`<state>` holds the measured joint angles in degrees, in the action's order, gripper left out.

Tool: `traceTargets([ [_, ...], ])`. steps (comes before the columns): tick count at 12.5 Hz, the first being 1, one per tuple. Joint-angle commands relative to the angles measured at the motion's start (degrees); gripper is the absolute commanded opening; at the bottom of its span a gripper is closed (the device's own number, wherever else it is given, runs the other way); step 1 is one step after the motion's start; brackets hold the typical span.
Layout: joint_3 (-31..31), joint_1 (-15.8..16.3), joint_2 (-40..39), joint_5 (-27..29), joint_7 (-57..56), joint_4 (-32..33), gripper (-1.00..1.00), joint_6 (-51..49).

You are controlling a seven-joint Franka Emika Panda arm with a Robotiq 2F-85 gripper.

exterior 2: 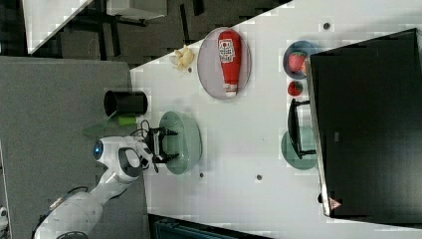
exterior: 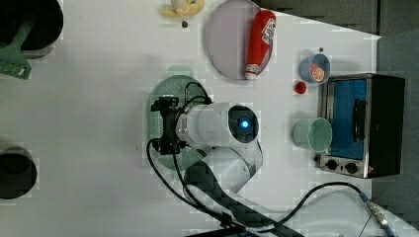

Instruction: Drag strainer right to left.

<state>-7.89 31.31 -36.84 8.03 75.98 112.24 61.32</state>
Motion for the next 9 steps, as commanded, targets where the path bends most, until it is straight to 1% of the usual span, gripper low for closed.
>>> traceTargets([
  [1,-0.38,2.44,0.76,-0.71,5.74,-0.25,1.00,-0.73],
  [3,-0.07,2.55,2.05,-1.10,4.04,0.04,1.00,-1.59],
  [4,0.16,2.54,3.54,-1.10,2.32,0.02,1.00,-3.74],
  [5,0.50,2.39,5.74,-1.10,0.50,0.00,1.00,-6.86],
  [7,2.30,2.20,11.77,-1.12,-2.88,-0.10,1.00,-16.16],
  [9,4.86,1.78,19.27,-1.14,-9.68,-0.06,1.00,-25.53],
])
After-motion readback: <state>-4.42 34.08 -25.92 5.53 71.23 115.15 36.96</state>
